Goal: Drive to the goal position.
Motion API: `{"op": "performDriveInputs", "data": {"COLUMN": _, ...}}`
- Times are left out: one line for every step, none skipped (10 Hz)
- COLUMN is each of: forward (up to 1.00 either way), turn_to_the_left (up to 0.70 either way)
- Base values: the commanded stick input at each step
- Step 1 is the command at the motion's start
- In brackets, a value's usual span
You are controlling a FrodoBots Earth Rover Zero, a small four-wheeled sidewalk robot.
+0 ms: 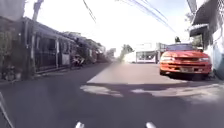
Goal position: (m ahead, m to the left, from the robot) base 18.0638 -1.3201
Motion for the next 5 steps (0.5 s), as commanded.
{"op": "performDriveInputs", "data": {"forward": 0.70, "turn_to_the_left": 0.00}}
{"op": "performDriveInputs", "data": {"forward": 0.70, "turn_to_the_left": 0.00}}
{"op": "performDriveInputs", "data": {"forward": 0.70, "turn_to_the_left": 0.00}}
{"op": "performDriveInputs", "data": {"forward": 0.70, "turn_to_the_left": 0.00}}
{"op": "performDriveInputs", "data": {"forward": 0.70, "turn_to_the_left": 0.00}}
